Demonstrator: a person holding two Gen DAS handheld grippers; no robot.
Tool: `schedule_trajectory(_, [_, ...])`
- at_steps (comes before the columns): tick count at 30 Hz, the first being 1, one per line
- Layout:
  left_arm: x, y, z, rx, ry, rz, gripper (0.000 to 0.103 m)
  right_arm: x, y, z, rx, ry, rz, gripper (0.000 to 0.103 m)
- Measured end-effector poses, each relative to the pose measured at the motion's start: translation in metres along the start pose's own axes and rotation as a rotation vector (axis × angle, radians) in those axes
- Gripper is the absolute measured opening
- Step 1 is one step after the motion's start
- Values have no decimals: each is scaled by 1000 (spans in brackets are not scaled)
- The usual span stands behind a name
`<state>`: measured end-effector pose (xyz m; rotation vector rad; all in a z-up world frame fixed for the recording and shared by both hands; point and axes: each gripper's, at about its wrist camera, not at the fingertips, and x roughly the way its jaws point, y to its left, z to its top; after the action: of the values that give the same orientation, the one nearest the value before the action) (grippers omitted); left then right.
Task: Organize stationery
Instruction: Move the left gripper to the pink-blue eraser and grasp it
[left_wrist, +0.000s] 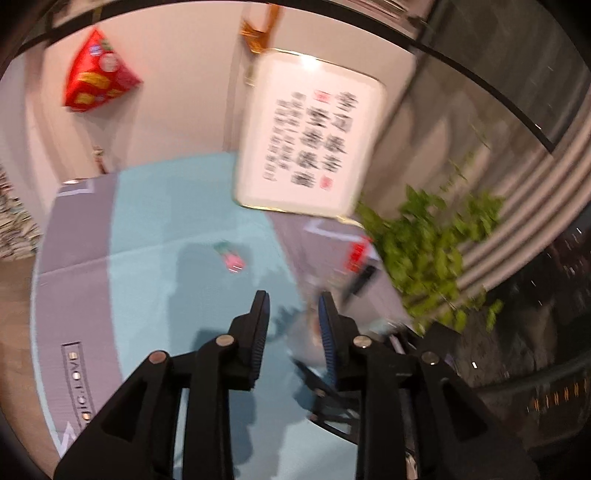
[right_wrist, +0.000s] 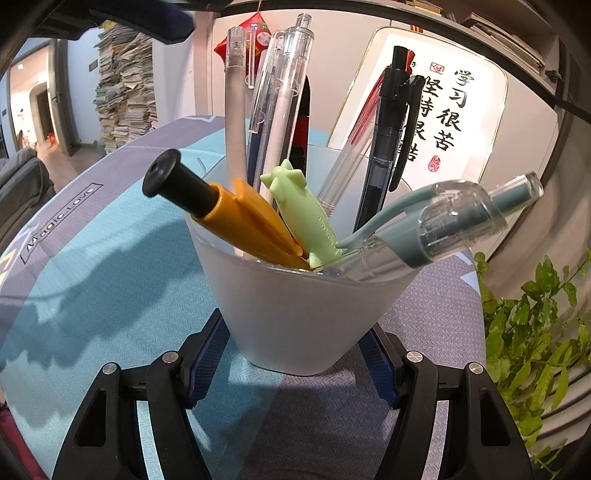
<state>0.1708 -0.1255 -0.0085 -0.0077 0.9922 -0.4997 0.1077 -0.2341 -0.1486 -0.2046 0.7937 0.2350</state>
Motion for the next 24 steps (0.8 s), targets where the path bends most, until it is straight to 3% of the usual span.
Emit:
schedule_trajectory(6, [23,29,-2,-76,9,120,33,0,1,0,-10,-3,-20,70])
schedule_trajectory(11, [43,49,-11,-108,67,130,33,-1,4,0,-19,-8,-94,70])
schedule_trajectory(16, [57,56,-12,-116,86,140,33,-2,-12,0,52,-2,-155,70])
schedule_trajectory(24, [100,57,9,-149,99,163,34,-1,-25,-1,96,13,-131,70])
